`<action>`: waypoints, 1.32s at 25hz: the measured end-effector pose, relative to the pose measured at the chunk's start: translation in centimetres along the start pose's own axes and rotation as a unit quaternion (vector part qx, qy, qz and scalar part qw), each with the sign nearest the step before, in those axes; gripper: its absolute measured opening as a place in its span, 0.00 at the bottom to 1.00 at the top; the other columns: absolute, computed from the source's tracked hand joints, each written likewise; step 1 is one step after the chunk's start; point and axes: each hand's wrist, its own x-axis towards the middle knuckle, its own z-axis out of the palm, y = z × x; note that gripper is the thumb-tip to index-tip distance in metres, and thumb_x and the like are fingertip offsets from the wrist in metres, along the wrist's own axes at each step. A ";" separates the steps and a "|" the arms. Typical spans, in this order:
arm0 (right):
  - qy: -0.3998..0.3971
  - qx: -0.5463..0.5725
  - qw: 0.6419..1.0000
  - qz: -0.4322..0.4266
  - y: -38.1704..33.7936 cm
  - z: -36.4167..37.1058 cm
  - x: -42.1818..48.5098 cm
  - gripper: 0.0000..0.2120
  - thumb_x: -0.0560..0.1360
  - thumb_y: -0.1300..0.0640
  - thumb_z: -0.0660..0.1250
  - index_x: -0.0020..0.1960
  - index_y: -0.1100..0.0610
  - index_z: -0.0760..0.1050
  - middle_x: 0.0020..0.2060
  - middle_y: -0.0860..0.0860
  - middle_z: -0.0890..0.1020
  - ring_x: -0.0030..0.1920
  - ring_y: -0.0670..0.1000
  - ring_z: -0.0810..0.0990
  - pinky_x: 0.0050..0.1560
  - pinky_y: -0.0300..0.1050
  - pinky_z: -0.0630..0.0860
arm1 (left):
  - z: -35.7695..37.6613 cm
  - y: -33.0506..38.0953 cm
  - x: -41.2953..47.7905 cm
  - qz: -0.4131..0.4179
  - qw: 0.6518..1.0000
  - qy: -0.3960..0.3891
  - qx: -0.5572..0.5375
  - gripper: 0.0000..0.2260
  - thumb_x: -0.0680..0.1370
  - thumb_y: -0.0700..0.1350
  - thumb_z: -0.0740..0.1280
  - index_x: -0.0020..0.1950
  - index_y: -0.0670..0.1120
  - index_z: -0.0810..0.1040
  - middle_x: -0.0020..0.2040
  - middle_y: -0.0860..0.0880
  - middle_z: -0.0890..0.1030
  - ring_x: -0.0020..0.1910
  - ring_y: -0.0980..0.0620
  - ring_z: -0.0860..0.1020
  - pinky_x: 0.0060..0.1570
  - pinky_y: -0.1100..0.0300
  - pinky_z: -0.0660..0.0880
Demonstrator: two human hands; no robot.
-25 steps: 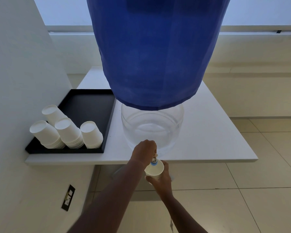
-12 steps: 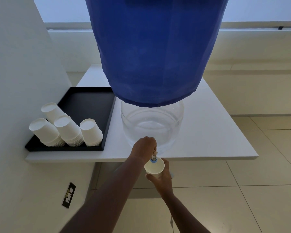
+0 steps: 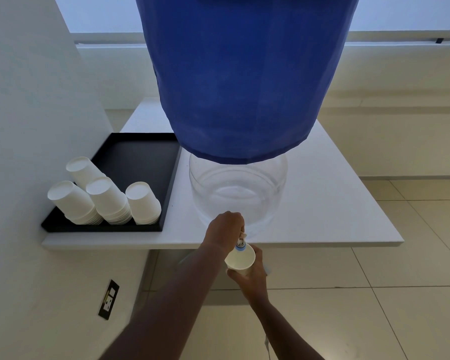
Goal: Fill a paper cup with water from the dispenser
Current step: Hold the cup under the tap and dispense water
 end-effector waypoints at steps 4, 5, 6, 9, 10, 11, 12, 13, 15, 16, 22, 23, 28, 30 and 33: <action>0.001 0.005 1.000 -0.004 -0.1 0.2 -0.1 0.32 0.60 0.68 0.76 0.55 0.51 0.63 0.52 0.59 0.77 0.51 0.56 0.77 0.54 0.55 0.78 | 0.1 0.0 -0.2 0.007 1.000 0.002 0.011 0.09 0.74 0.31 0.62 0.51 0.36 0.80 0.51 0.40 0.84 0.49 0.44 0.82 0.49 0.57 0.76; 0.000 0.005 1.000 -0.005 -0.1 0.2 -0.1 0.32 0.60 0.68 0.76 0.56 0.52 0.63 0.52 0.59 0.77 0.51 0.56 0.77 0.54 0.54 0.78 | 0.2 0.0 -0.3 0.009 1.000 0.003 0.012 0.09 0.75 0.31 0.62 0.51 0.36 0.80 0.51 0.40 0.84 0.50 0.44 0.82 0.50 0.57 0.77; -0.001 0.006 1.000 -0.006 -0.1 0.2 -0.1 0.31 0.60 0.67 0.76 0.56 0.53 0.64 0.52 0.59 0.77 0.51 0.56 0.77 0.53 0.53 0.78 | 0.2 0.0 -0.3 0.011 1.000 0.003 0.013 0.09 0.75 0.32 0.63 0.51 0.36 0.80 0.51 0.40 0.84 0.50 0.44 0.82 0.51 0.57 0.77; -0.003 0.009 1.000 -0.006 -0.1 0.3 0.0 0.31 0.60 0.68 0.75 0.56 0.53 0.63 0.52 0.59 0.77 0.51 0.55 0.77 0.52 0.50 0.78 | 0.2 -0.1 -0.3 0.012 1.000 0.007 0.011 0.08 0.75 0.33 0.63 0.51 0.37 0.80 0.51 0.40 0.85 0.50 0.44 0.82 0.50 0.57 0.77; -0.003 0.009 1.000 -0.006 -0.1 0.3 0.1 0.31 0.60 0.68 0.75 0.57 0.54 0.64 0.52 0.59 0.77 0.51 0.55 0.77 0.52 0.49 0.77 | 0.2 -0.1 -0.3 0.011 1.000 0.006 0.010 0.08 0.75 0.33 0.63 0.51 0.37 0.81 0.51 0.40 0.85 0.49 0.44 0.82 0.50 0.57 0.77; -0.005 0.009 1.000 -0.005 -0.1 0.3 0.1 0.31 0.60 0.68 0.75 0.58 0.56 0.64 0.52 0.59 0.77 0.51 0.56 0.77 0.52 0.49 0.77 | 0.1 0.0 -0.3 0.011 1.000 0.005 0.010 0.08 0.75 0.33 0.63 0.51 0.37 0.81 0.50 0.40 0.85 0.49 0.44 0.82 0.49 0.58 0.77; -0.008 0.008 1.000 -0.003 0.0 0.4 0.1 0.32 0.60 0.68 0.75 0.59 0.58 0.64 0.52 0.59 0.77 0.52 0.56 0.77 0.52 0.48 0.77 | 0.1 0.0 -0.3 0.010 1.000 0.002 0.010 0.08 0.75 0.32 0.63 0.50 0.37 0.81 0.50 0.40 0.85 0.49 0.44 0.82 0.47 0.59 0.75; -0.010 0.007 1.000 -0.002 0.0 0.4 0.1 0.32 0.60 0.68 0.75 0.59 0.59 0.64 0.52 0.59 0.77 0.52 0.56 0.77 0.52 0.48 0.77 | 0.1 0.0 -0.2 0.009 1.000 -0.001 0.012 0.08 0.75 0.32 0.63 0.50 0.37 0.81 0.50 0.40 0.85 0.49 0.44 0.82 0.45 0.60 0.73; -0.012 0.004 1.000 0.000 0.0 0.3 0.1 0.32 0.60 0.68 0.75 0.59 0.59 0.64 0.52 0.59 0.77 0.52 0.56 0.77 0.51 0.46 0.77 | -0.2 0.0 -0.1 0.008 1.000 -0.008 0.017 0.07 0.75 0.33 0.64 0.50 0.37 0.81 0.51 0.40 0.84 0.48 0.43 0.82 0.43 0.61 0.70; -0.012 0.002 1.000 0.000 0.0 0.3 0.1 0.32 0.60 0.68 0.75 0.59 0.58 0.64 0.52 0.58 0.77 0.52 0.55 0.77 0.51 0.45 0.76 | -0.3 0.0 0.0 0.009 1.000 -0.011 0.019 0.07 0.76 0.34 0.64 0.51 0.37 0.81 0.51 0.40 0.84 0.48 0.43 0.82 0.43 0.60 0.71; -0.006 -0.002 1.000 -0.015 -0.1 -0.2 0.4 0.32 0.59 0.69 0.74 0.53 0.47 0.63 0.49 0.56 0.76 0.48 0.52 0.76 0.48 0.43 0.75 | -0.6 -0.5 -0.2 0.019 1.000 -0.014 0.017 0.07 0.76 0.37 0.65 0.50 0.39 0.81 0.51 0.40 0.84 0.48 0.40 0.81 0.48 0.55 0.77; -0.007 -0.003 1.000 -0.017 -0.2 -0.2 0.5 0.32 0.60 0.69 0.74 0.53 0.47 0.62 0.49 0.56 0.76 0.48 0.53 0.76 0.49 0.44 0.75 | -0.5 -0.5 -0.3 0.019 1.000 -0.010 0.009 0.07 0.76 0.37 0.65 0.49 0.39 0.82 0.50 0.40 0.84 0.48 0.40 0.81 0.48 0.55 0.77; -0.016 -0.004 1.000 -0.019 -0.1 0.1 0.6 0.32 0.60 0.67 0.75 0.54 0.49 0.62 0.51 0.57 0.77 0.50 0.53 0.77 0.49 0.44 0.76 | -0.8 -0.3 -0.3 0.022 1.000 0.000 -0.019 0.05 0.75 0.37 0.66 0.47 0.38 0.82 0.49 0.39 0.84 0.47 0.40 0.81 0.48 0.53 0.77; -0.015 -0.002 1.000 -0.019 0.1 0.2 0.5 0.32 0.60 0.67 0.75 0.55 0.50 0.62 0.51 0.58 0.77 0.50 0.53 0.77 0.47 0.39 0.75 | -0.9 -0.2 -0.2 0.025 1.000 0.001 -0.018 0.05 0.75 0.36 0.66 0.46 0.38 0.82 0.48 0.39 0.84 0.46 0.40 0.81 0.46 0.54 0.77; -0.012 0.000 1.000 -0.016 0.2 0.2 0.6 0.32 0.60 0.68 0.75 0.54 0.49 0.62 0.50 0.58 0.77 0.49 0.53 0.76 0.48 0.40 0.75 | -0.9 -0.3 -0.2 0.024 0.999 -0.002 -0.024 0.05 0.74 0.36 0.66 0.46 0.38 0.82 0.48 0.38 0.84 0.46 0.40 0.81 0.47 0.53 0.78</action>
